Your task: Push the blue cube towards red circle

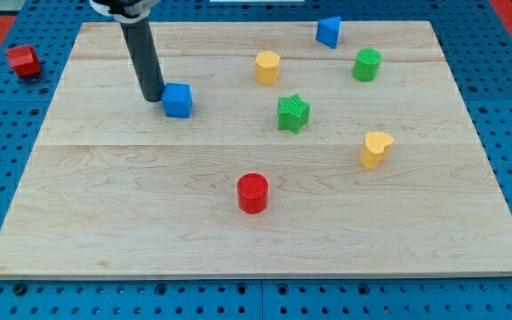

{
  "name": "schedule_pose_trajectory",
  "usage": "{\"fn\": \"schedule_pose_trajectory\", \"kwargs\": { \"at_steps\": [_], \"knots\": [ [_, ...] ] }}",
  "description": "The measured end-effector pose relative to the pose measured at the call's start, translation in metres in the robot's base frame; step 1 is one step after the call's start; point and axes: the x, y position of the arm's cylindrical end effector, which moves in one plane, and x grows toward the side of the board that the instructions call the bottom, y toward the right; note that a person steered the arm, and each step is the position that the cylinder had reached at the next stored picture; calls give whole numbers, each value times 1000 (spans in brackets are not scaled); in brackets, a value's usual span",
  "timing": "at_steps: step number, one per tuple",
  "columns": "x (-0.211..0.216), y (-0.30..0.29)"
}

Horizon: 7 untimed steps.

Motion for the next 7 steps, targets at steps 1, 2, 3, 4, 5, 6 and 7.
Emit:
{"fn": "schedule_pose_trajectory", "kwargs": {
  "at_steps": [1,2,3,4,5,6,7],
  "knots": [
    [-9,22],
    [-28,16],
    [-69,14],
    [-83,19],
    [-77,23],
    [-68,22],
    [-59,21]
  ]
}}
